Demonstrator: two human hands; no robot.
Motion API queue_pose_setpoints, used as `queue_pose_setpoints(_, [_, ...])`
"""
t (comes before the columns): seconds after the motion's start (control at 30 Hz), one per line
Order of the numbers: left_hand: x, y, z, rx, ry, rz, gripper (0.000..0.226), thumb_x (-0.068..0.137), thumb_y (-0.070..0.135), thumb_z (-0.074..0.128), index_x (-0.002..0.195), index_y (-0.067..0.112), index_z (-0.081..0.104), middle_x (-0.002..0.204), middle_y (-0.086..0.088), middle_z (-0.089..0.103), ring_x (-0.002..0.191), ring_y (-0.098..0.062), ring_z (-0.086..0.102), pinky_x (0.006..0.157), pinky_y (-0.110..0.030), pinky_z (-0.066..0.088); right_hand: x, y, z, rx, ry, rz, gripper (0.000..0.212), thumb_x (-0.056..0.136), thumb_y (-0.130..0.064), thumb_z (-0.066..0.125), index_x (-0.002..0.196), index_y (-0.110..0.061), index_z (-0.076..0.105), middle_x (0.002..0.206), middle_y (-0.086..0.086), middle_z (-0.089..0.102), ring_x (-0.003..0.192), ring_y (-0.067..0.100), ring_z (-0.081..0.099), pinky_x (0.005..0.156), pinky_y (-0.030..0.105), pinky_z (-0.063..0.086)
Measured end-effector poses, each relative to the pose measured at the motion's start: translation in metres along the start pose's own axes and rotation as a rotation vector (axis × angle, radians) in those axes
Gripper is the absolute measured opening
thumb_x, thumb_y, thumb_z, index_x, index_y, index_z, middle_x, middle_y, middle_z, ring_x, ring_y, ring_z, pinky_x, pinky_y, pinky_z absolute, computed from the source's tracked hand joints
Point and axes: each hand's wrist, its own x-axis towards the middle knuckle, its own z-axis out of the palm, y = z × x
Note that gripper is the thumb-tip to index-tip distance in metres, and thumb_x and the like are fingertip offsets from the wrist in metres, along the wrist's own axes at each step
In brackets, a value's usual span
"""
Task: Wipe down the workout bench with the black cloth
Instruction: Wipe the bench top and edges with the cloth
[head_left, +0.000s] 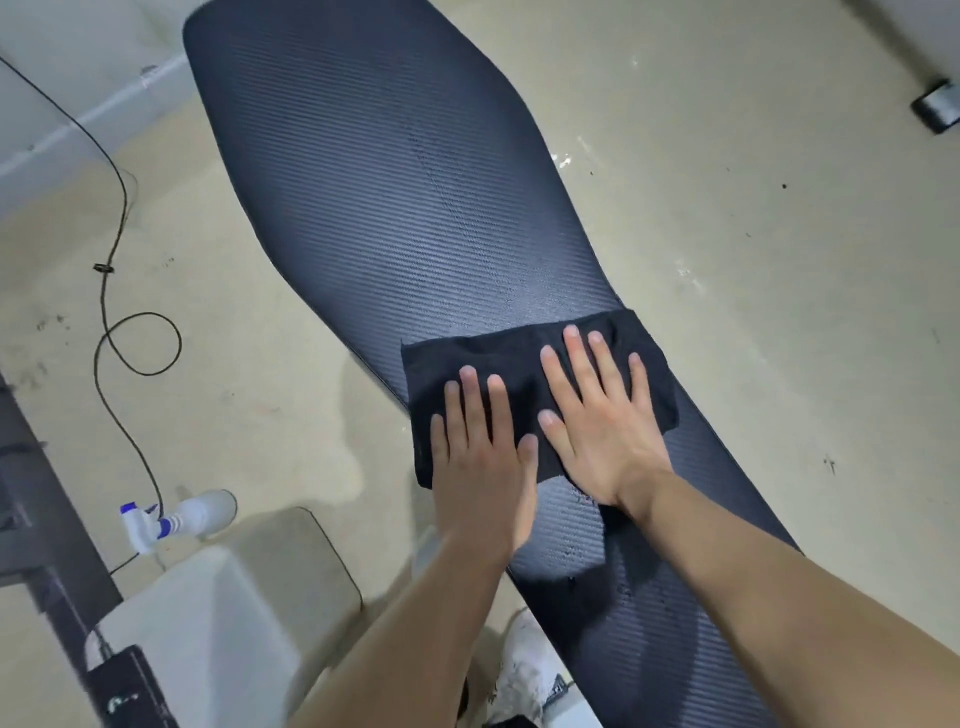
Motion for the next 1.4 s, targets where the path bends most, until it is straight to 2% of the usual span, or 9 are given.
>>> queue_pose_setpoints(0.13, [-0.017, 0.003, 0.005, 0.020, -0.032, 0.027, 0.074, 0.097, 0.049, 0.028, 0.158, 0.010, 0.016, 0.167, -0.017, 0.006, 0.154, -0.033, 0.012, 0.122, -0.051, 0.021, -0.024, 0.004, 0.010, -0.032, -0.047, 0.031, 0.068, 0.100, -0.054, 0.010, 0.158, -0.024, -0.007, 0.163, 0.005, -0.027, 0.151, 0.031, -0.020, 0.119, 0.064, 0.001])
queue_pose_setpoints(0.3, [0.014, -0.007, -0.005, 0.011, 0.014, -0.004, 0.080, 0.095, 0.053, 0.031, 0.158, 0.006, 0.014, 0.166, -0.020, 0.004, 0.155, -0.034, 0.009, 0.124, -0.048, 0.013, -0.002, -0.005, 0.000, -0.028, -0.053, 0.019, 0.068, 0.099, -0.057, 0.009, 0.155, -0.027, -0.016, 0.162, 0.004, -0.031, 0.150, 0.032, -0.024, 0.118, 0.064, -0.005])
queue_pose_setpoints(0.47, [0.081, -0.031, -0.027, -0.029, 0.054, -0.060, 0.075, 0.099, 0.050, 0.026, 0.158, 0.005, 0.013, 0.166, -0.022, 0.004, 0.154, -0.035, 0.009, 0.123, -0.051, 0.016, 0.078, -0.023, -0.033, 0.000, -0.016, -0.030, 0.066, 0.102, -0.053, 0.013, 0.157, -0.028, -0.013, 0.164, 0.003, -0.026, 0.151, 0.030, -0.022, 0.119, 0.063, -0.004])
queue_pose_setpoints(0.57, [0.128, -0.057, -0.045, -0.006, 0.099, -0.012, 0.073, 0.101, 0.049, 0.030, 0.157, 0.004, 0.016, 0.166, -0.024, 0.007, 0.153, -0.038, 0.012, 0.121, -0.051, 0.017, 0.129, -0.036, -0.053, 0.007, 0.006, -0.043, 0.066, 0.102, -0.052, 0.016, 0.157, -0.029, -0.010, 0.165, 0.002, -0.022, 0.152, 0.028, -0.021, 0.119, 0.063, -0.004])
queue_pose_setpoints(0.73, [0.213, -0.097, -0.079, -0.001, 0.082, 0.058, 0.075, 0.101, 0.052, 0.024, 0.159, 0.008, 0.005, 0.167, -0.021, -0.006, 0.155, -0.034, 0.000, 0.124, -0.048, 0.005, 0.215, -0.058, -0.087, -0.018, 0.030, -0.062, 0.065, 0.101, -0.054, 0.012, 0.157, -0.029, -0.010, 0.166, 0.002, -0.021, 0.152, 0.027, -0.020, 0.120, 0.060, -0.006])
queue_pose_setpoints(0.87, [0.280, -0.120, -0.102, 0.040, 0.155, 0.070, 0.074, 0.100, 0.051, 0.022, 0.159, 0.007, 0.012, 0.166, -0.022, 0.003, 0.155, -0.035, 0.006, 0.124, -0.050, 0.012, 0.283, -0.071, -0.113, -0.026, 0.062, -0.075, 0.065, 0.101, -0.053, 0.010, 0.158, -0.029, -0.010, 0.166, 0.002, -0.022, 0.152, 0.025, -0.021, 0.121, 0.057, -0.007])
queue_pose_setpoints(1.03, [0.359, -0.146, -0.137, 0.039, 0.050, 0.071, 0.073, 0.101, 0.054, 0.013, 0.158, 0.015, -0.011, 0.166, -0.012, -0.020, 0.154, -0.026, -0.017, 0.125, -0.046, -0.004, 0.351, -0.087, -0.136, -0.046, 0.107, -0.060, 0.064, 0.103, -0.050, 0.008, 0.158, -0.024, -0.010, 0.166, 0.004, -0.020, 0.152, 0.025, -0.019, 0.123, 0.050, -0.007])
queue_pose_setpoints(1.23, [0.400, -0.153, -0.153, 0.038, 0.113, 0.017, 0.070, 0.102, 0.052, 0.012, 0.159, 0.016, -0.009, 0.167, -0.011, -0.018, 0.154, -0.024, -0.016, 0.125, -0.045, -0.005, 0.403, -0.096, -0.156, -0.043, 0.137, -0.043, 0.063, 0.103, -0.047, 0.009, 0.159, -0.023, -0.008, 0.167, 0.002, -0.018, 0.153, 0.023, -0.017, 0.123, 0.048, -0.005])
queue_pose_setpoints(1.4, [0.381, -0.149, -0.149, 0.041, 0.081, -0.009, 0.069, 0.103, 0.050, 0.012, 0.159, 0.016, -0.010, 0.167, -0.011, -0.019, 0.154, -0.025, -0.016, 0.125, -0.046, -0.005, 0.393, -0.095, -0.153, -0.034, 0.129, -0.064, 0.065, 0.103, -0.047, 0.012, 0.159, -0.019, -0.007, 0.167, 0.003, -0.017, 0.153, 0.022, -0.014, 0.124, 0.047, -0.004])
